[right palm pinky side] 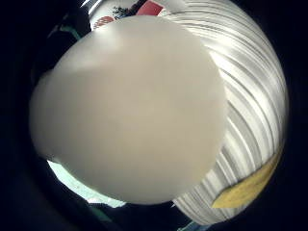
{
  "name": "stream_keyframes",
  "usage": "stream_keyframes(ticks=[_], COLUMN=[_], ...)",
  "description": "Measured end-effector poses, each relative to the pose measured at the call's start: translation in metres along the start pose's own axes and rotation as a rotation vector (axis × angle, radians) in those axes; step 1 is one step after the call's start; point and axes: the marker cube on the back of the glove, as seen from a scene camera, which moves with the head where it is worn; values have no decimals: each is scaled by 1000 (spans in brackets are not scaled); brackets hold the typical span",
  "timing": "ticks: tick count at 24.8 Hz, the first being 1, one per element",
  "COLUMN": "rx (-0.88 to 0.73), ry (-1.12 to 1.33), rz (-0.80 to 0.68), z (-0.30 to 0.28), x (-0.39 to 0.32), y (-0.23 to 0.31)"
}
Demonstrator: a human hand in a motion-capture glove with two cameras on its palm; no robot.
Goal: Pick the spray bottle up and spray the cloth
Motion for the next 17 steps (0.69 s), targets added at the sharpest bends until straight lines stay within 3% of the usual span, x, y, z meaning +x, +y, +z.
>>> stream_keyframes(ticks=[17], rx=[-15], ry=[32], rz=[60], z=[-16], x=[27], y=[19])
